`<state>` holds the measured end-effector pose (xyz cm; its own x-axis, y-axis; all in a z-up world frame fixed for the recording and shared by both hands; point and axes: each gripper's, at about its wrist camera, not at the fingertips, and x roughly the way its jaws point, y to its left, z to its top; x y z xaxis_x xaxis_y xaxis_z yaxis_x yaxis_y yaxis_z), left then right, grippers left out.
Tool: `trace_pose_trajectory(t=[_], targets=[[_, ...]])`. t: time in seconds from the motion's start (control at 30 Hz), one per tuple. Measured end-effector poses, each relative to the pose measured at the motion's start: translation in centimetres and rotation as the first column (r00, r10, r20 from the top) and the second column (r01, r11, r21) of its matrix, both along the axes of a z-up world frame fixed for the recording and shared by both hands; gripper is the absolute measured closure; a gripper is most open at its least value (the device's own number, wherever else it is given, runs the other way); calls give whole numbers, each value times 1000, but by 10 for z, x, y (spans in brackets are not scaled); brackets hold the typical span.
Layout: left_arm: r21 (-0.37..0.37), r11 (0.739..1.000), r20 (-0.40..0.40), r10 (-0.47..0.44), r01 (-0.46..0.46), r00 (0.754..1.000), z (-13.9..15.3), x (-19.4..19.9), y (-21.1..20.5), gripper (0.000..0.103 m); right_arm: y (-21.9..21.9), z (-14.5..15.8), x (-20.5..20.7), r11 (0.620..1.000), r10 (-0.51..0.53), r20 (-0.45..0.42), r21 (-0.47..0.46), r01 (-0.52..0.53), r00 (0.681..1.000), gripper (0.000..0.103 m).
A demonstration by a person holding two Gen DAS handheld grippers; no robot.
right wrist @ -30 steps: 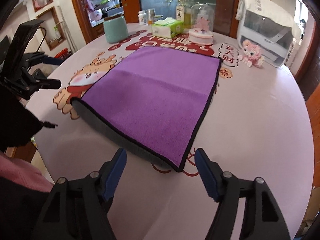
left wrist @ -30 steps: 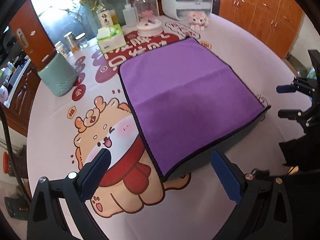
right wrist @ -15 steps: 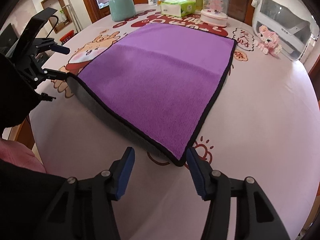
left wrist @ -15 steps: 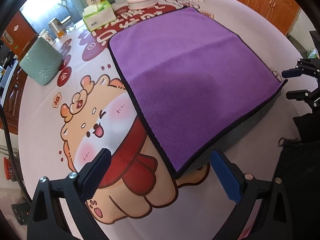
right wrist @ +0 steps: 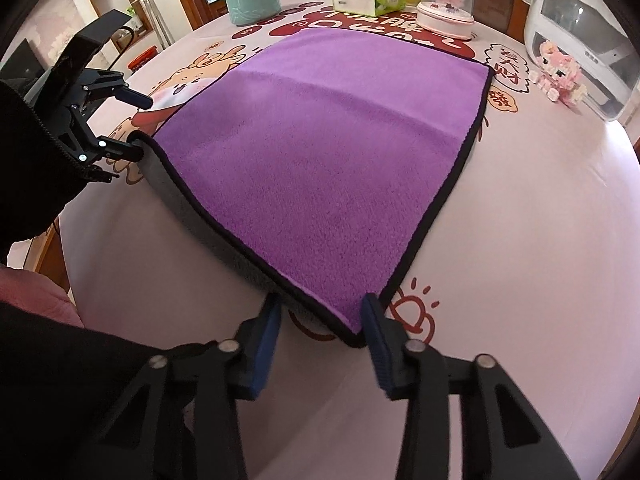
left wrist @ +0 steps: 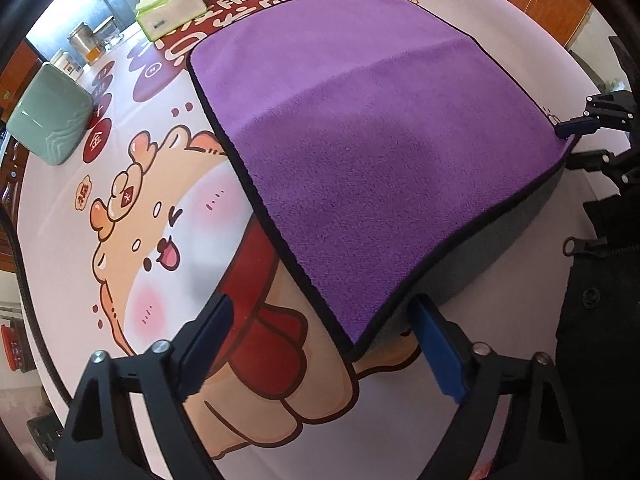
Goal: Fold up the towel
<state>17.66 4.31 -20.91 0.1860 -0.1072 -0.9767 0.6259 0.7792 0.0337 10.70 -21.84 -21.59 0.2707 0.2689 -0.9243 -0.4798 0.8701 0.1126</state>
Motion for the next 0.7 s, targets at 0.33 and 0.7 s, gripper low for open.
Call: trace_pose_trajectory(t=[0.33, 0.7], targets=[[-35, 999, -37, -9, 7, 999, -1, -6, -4, 66, 0, 2, -1, 1000, 6, 17, -9, -6, 1000, 91], [-54, 999, -55, -8, 5, 998, 2, -15, -10, 97, -1, 10, -1, 1000, -2, 45, 8, 2, 999, 99]])
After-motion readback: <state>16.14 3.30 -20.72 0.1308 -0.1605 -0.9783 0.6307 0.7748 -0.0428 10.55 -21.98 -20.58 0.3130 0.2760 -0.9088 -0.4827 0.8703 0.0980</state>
